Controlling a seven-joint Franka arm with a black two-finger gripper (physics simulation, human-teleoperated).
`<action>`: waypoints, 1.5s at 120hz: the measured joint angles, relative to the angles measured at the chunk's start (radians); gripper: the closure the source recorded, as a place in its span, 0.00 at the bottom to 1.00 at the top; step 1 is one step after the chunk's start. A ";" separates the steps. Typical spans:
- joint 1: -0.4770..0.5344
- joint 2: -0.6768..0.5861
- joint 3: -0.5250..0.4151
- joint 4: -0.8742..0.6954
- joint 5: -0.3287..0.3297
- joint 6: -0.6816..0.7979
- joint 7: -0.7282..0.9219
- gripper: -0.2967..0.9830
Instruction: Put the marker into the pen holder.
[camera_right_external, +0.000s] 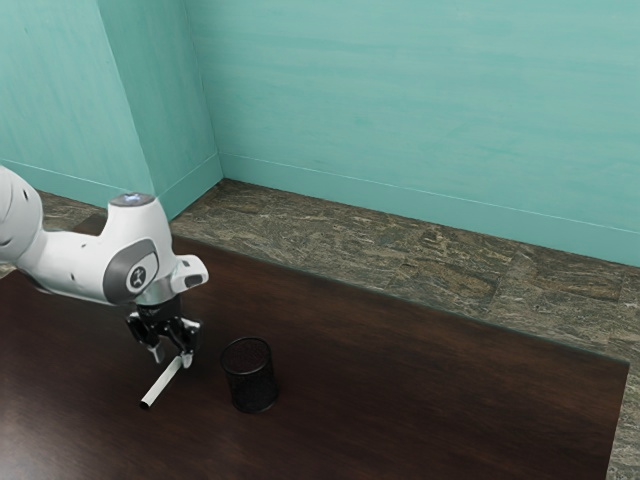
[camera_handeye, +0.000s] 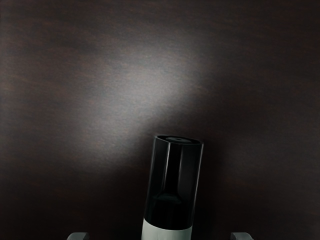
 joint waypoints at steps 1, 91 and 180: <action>0.000 0.000 0.000 0.000 -0.001 0.001 -0.001 0.51; -0.003 -0.076 0.004 -0.001 0.020 -0.002 -0.111 0.85; -0.276 -0.177 -0.023 0.156 -0.015 -0.043 -0.115 0.85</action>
